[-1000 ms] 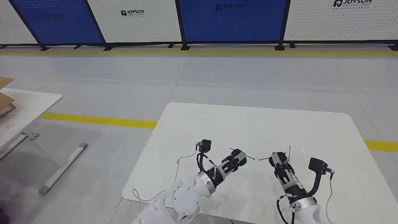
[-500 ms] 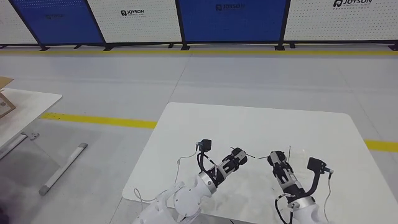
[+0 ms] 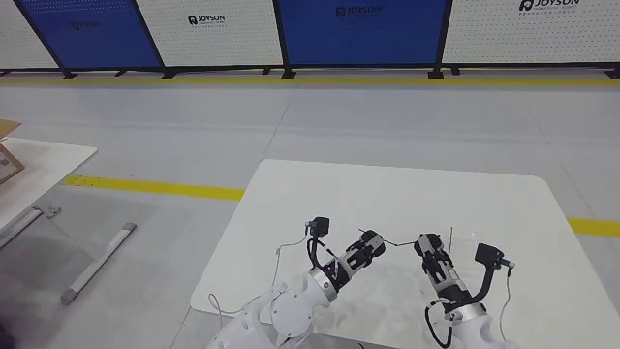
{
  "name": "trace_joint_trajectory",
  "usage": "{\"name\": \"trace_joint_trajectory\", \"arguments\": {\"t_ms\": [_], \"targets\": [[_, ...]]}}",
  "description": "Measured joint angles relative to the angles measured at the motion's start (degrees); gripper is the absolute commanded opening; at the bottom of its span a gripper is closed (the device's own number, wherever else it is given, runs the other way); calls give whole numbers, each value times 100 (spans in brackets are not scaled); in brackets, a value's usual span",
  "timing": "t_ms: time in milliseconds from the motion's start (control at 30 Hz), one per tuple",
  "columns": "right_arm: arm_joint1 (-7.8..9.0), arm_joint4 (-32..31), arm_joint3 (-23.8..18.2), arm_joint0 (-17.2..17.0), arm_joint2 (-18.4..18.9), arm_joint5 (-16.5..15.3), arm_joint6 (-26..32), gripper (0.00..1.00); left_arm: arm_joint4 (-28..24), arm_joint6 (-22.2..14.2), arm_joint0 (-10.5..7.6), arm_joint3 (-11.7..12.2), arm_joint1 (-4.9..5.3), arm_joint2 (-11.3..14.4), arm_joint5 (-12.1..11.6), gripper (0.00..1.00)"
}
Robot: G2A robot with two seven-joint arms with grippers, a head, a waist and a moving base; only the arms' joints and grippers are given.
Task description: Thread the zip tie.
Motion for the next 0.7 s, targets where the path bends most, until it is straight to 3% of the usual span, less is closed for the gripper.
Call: {"name": "trace_joint_trajectory", "arguments": {"t_ms": [700], "targets": [[-106,80,133,15,-17,-117,1,0,0,0,0,0,0,0,0,0]]}}
